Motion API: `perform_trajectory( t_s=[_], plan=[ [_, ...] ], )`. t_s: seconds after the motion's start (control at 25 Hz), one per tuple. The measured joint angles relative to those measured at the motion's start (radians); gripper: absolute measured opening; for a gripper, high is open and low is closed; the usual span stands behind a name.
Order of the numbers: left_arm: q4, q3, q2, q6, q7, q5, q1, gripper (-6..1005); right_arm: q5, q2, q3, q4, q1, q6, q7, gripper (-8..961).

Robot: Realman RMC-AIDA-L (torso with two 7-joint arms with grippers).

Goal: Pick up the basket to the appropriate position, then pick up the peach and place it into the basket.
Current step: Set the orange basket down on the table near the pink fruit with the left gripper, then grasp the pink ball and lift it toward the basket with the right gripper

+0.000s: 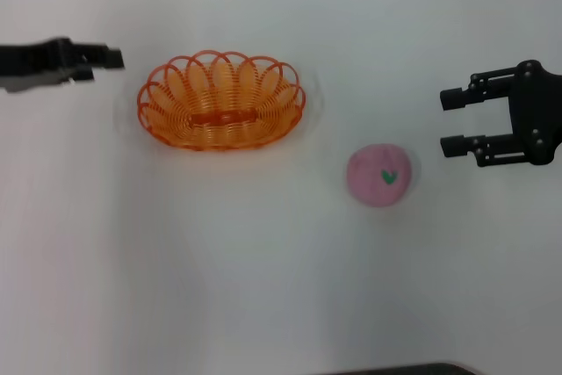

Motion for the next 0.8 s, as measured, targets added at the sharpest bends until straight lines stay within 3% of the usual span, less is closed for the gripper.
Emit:
perform_trajectory(
  t_s=[0.16,0.4,0.52,0.64,0.8],
  plan=[
    [0.074,-0.145,0.008,0.135,0.245,-0.181,0.045,580,0.000,0.001,0.039,0.001,0.002,0.006,0.049,644],
    [0.031,-0.325,0.010,0.404,0.669,-0.456,0.111,616,0.010,0.022,0.079,0.001,0.015,0.013,0.136,643],
    [0.022,-0.327,0.003,0.446,0.840,-0.490,0.171,633,0.012,0.033,0.076,0.001,0.023,0.032,0.179,643],
    [-0.007,-0.273,-0.001,0.445,0.997,-0.482,0.230,651,0.012,0.042,0.072,0.001,0.029,0.045,0.216,643],
    [-0.106,-0.218,-0.006,0.412,1.209,-0.456,0.280,674,0.015,0.054,0.080,0.002,0.031,0.080,0.245,643]
  ],
)
